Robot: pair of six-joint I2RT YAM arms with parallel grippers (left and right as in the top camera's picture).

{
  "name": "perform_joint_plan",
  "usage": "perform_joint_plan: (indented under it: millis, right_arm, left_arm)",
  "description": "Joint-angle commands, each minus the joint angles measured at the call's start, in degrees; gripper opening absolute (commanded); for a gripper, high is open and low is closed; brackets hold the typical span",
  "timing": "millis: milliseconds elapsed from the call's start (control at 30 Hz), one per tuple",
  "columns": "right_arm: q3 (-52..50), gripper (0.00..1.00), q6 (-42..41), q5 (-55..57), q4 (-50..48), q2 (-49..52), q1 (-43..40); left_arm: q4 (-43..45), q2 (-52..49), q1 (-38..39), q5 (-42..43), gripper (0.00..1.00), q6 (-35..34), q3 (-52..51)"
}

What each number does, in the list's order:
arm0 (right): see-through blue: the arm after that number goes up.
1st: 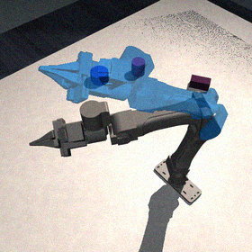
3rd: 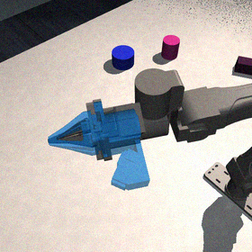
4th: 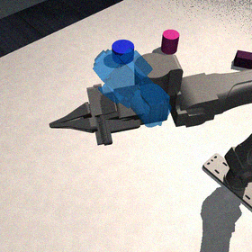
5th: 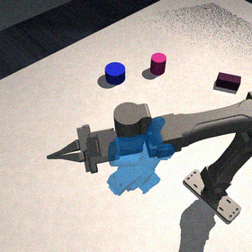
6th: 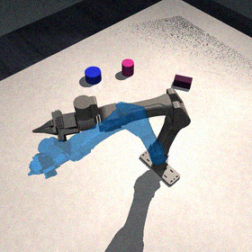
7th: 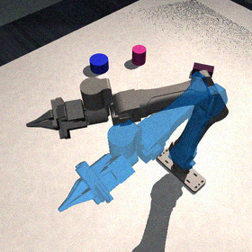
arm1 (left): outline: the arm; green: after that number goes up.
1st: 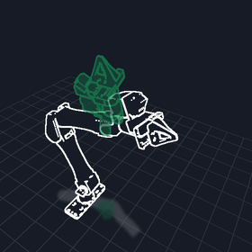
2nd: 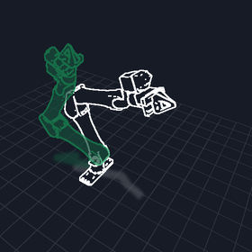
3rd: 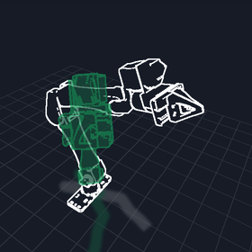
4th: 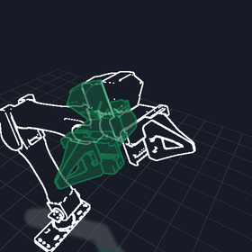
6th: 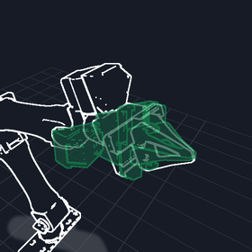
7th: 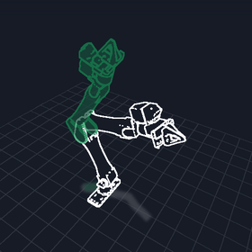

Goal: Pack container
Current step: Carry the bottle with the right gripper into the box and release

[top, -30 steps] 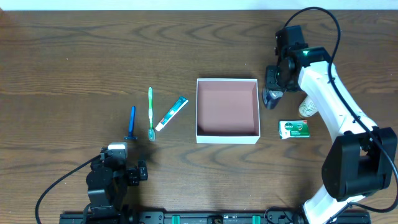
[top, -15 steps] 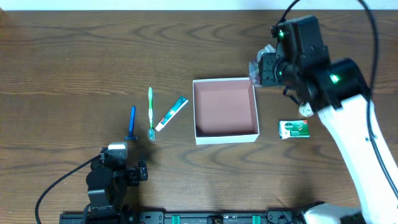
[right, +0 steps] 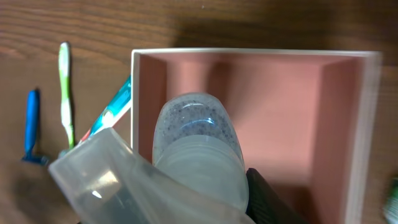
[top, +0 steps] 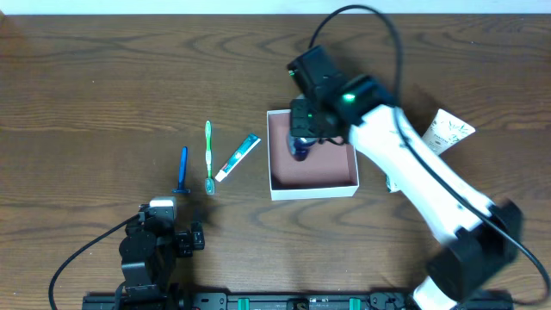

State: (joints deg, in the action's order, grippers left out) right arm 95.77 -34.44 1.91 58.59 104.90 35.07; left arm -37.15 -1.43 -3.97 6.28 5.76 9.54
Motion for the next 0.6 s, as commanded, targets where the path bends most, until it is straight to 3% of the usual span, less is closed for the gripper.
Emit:
perform_joint_plan:
  millis: [0,133,333,400,567]
  right_arm:
    - [0.4,0.26,-3.3,-1.8,-2.7,3.1,0.3]
    - [0.4,0.31,-3.3,-2.4,-5.8,6.5,0.6]
    - [0.5,0.86,1.6,-2.1,-6.5,6.7,0.6]
    - [0.5,0.91,2.4,-1.8,-5.4,5.5,0.4]
    - [0.5,0.92,2.4,5.4,0.9,-0.4,0.3]
  left_arm:
    - [0.0,0.1,-0.1,0.8,0.98,-0.9,-0.5]
    - [0.0,0.1,-0.1,0.8,0.98,-0.9,-0.5]
    - [0.0,0.1,-0.1,0.8,0.98,-0.9,-0.5]
    - [0.0,0.1,-0.1,0.8,0.98,-0.9,-0.5]
    - [0.0,0.1,-0.1,0.8,0.98,-0.9,-0.5]
